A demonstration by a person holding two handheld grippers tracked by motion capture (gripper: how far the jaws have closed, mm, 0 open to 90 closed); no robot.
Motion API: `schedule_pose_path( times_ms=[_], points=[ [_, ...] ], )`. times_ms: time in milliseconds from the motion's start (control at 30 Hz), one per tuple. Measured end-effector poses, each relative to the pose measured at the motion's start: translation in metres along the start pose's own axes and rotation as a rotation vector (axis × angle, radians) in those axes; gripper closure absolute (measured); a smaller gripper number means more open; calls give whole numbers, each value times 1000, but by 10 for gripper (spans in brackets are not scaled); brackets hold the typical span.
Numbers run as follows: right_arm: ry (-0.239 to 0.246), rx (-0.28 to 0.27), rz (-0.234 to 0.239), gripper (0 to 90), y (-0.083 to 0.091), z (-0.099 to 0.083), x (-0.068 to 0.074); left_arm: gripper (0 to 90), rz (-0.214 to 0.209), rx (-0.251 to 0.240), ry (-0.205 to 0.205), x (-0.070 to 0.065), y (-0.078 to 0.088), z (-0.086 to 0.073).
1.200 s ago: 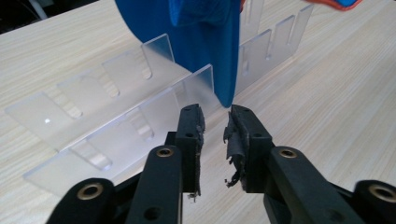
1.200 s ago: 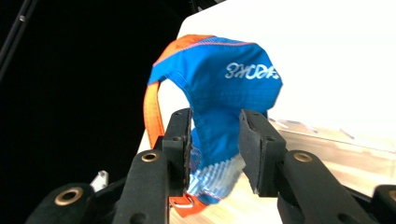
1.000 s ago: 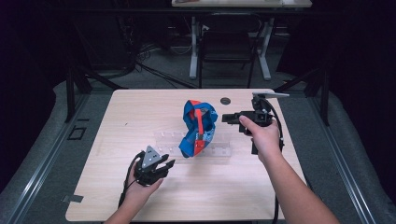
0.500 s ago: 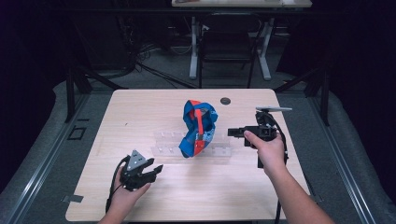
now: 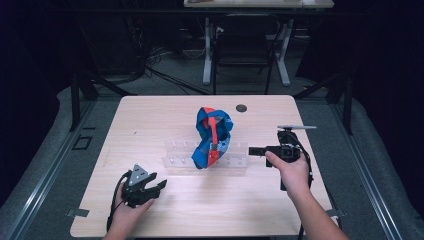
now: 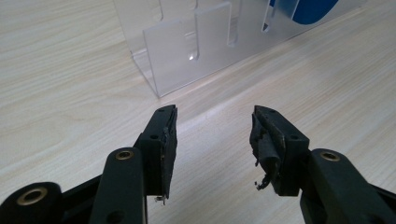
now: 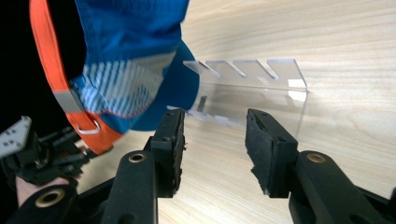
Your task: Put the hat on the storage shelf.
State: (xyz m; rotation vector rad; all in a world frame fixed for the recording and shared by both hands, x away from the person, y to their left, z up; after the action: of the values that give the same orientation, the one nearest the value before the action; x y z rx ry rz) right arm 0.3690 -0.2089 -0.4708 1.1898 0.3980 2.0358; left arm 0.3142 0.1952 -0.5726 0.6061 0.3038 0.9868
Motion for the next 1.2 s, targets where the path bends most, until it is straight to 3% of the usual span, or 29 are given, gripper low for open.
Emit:
schedule_pose_path(
  times_ms=[167,500,700,900,1200],
  points=[
    [19,4,-9,557,0,-13,-5,497,6,23,12,4,-5,-5],
    [62,3,-43,525,1,-38,-15,478,6,25,38,8,-7,-8],
    [109,-34,-105,521,0,-62,-26,473,6,22,46,9,-8,-8],
    [96,-35,-103,509,-5,-85,-42,473,11,30,41,9,-9,-8],
    [126,-76,-116,510,-6,-98,-51,472,8,27,41,8,-10,-8]
  ],
)
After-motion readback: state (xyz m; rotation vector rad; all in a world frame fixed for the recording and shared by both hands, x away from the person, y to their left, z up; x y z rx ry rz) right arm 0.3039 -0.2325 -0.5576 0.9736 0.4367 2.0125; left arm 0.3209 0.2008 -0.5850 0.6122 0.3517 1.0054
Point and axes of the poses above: each handheld gripper's, and its own axes: y roughly backward along the jaws, z roughly out of its top, x roughly to its left, the point moved 3 cm from there along -y, roughly forward along the jaws, and after that the axes turned 4 degrees about z, right-handed, at the moved point
